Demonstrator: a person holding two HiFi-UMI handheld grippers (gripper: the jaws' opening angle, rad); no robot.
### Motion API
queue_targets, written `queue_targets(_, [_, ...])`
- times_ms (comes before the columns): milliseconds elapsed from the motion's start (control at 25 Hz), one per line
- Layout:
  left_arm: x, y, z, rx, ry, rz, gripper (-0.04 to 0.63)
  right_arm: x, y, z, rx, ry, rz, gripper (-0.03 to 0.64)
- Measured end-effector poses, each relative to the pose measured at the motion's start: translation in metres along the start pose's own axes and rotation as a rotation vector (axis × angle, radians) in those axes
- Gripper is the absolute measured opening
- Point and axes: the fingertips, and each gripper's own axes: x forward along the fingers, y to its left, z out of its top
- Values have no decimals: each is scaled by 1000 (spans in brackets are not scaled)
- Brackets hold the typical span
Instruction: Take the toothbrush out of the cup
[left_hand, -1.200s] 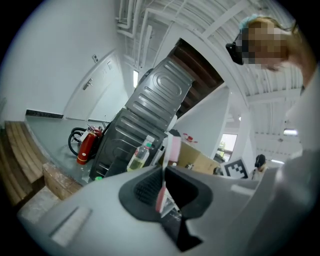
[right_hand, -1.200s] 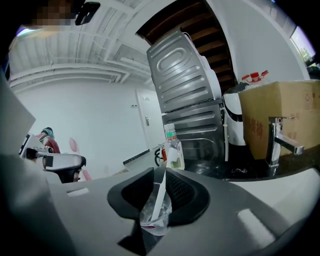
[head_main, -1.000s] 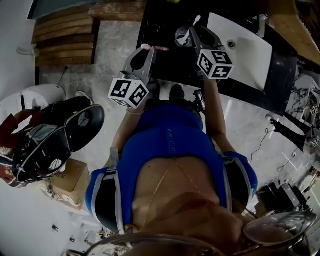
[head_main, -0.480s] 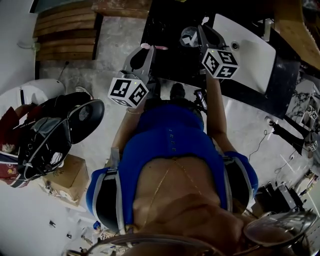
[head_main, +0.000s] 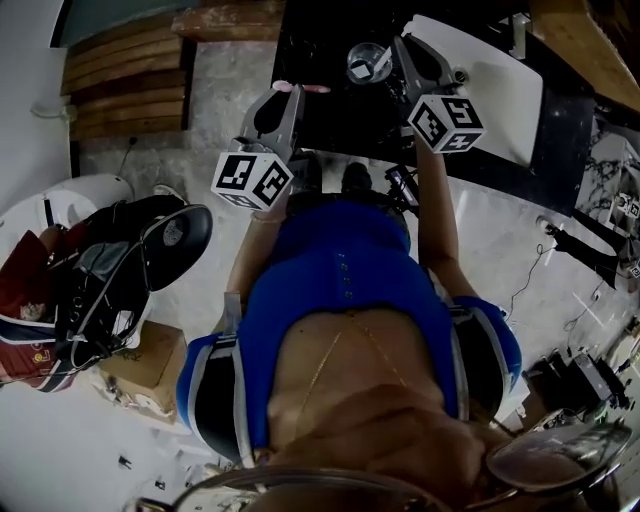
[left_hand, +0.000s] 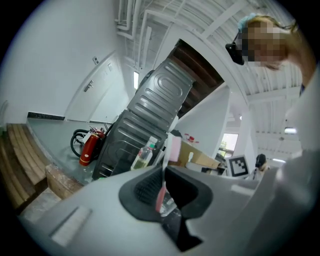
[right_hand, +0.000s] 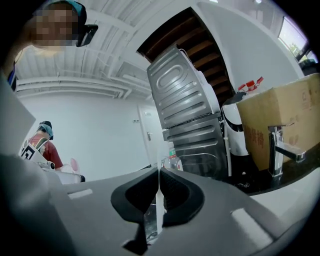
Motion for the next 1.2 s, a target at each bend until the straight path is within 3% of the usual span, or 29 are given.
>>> queue_targets(560, [1,-24,13,35,-7,-57,20,-65,10,68,83,-219,29,12])
queue_targets(840, [1,-39,9,37,-4,-96,20,-101,27,60,104,-201,54,12])
queue_targets(1200, [2,-56,-5,36,21,-126,20,-119,39,22,-41,-103,-6,12])
